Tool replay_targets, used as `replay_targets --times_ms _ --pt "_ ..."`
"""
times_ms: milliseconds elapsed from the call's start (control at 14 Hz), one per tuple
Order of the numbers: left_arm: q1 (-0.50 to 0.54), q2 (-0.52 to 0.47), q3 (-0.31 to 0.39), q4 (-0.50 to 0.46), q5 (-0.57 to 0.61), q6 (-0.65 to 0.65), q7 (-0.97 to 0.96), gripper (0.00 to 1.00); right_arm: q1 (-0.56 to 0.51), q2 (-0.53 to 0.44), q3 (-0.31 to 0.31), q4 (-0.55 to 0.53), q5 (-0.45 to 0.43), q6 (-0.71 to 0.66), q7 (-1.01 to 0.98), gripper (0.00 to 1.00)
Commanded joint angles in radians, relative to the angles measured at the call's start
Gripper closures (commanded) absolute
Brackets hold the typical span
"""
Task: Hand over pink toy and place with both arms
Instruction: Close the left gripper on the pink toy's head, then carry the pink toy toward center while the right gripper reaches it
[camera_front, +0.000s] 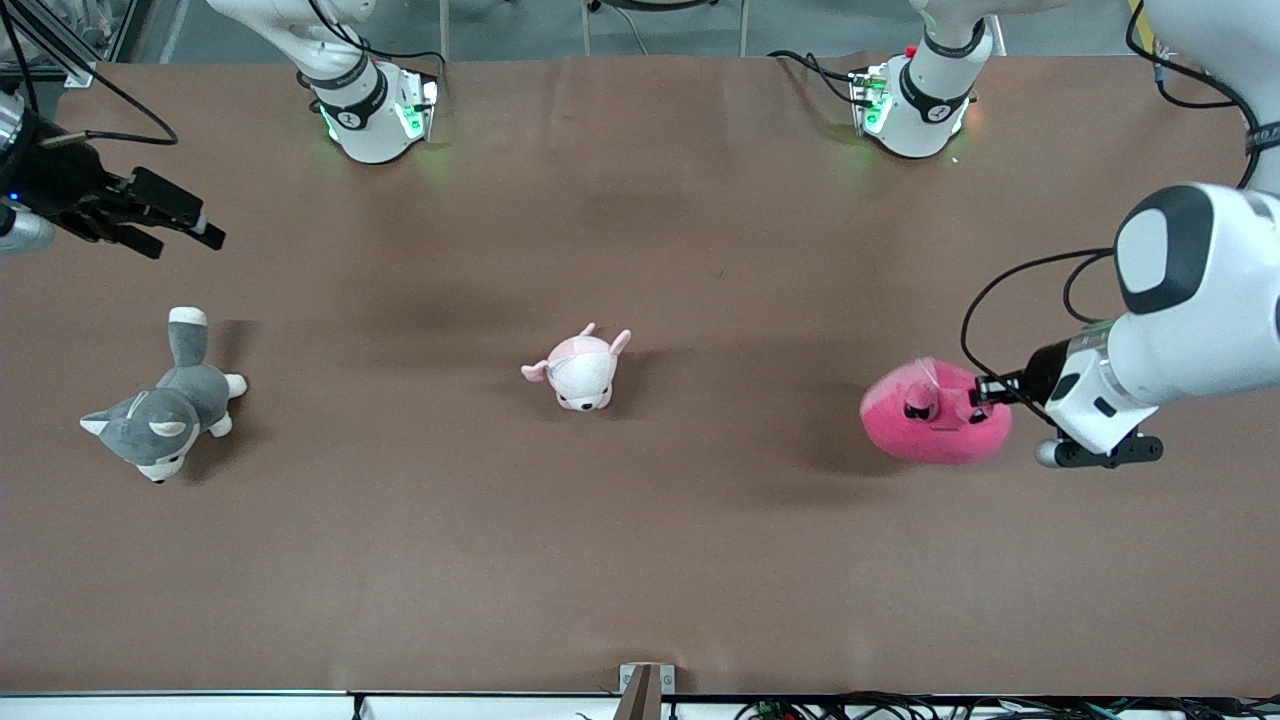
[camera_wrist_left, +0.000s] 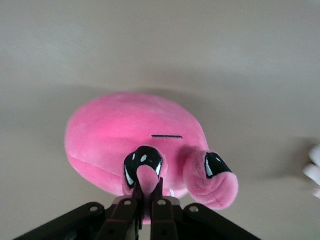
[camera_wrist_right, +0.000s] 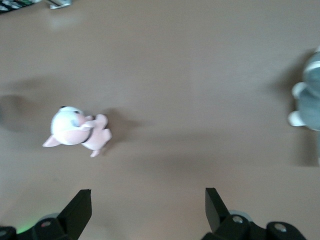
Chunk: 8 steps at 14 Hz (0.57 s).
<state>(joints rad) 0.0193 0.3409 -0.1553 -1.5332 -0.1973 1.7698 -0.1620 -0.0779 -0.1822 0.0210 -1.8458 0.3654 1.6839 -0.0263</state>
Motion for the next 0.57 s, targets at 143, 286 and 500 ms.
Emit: replay_targets --times_ms 143,286,500 --pt "0.002 -0.092 -0.143 0.022 -0.082 -0.053 -0.239 1.00 0.062 0.021 -0.003 -0.001 0.165 0.008 -0.003 0.07" --pt "0.007 -0.092 -0.239 0.067 -0.103 -0.069 -0.374 1.00 0.108 0.030 -0.003 0.011 0.207 0.010 0.009 0.21" --pt "-0.002 -0.088 -0.334 0.100 -0.168 -0.062 -0.490 1.00 0.164 0.046 -0.001 0.055 0.251 0.017 0.037 0.37"
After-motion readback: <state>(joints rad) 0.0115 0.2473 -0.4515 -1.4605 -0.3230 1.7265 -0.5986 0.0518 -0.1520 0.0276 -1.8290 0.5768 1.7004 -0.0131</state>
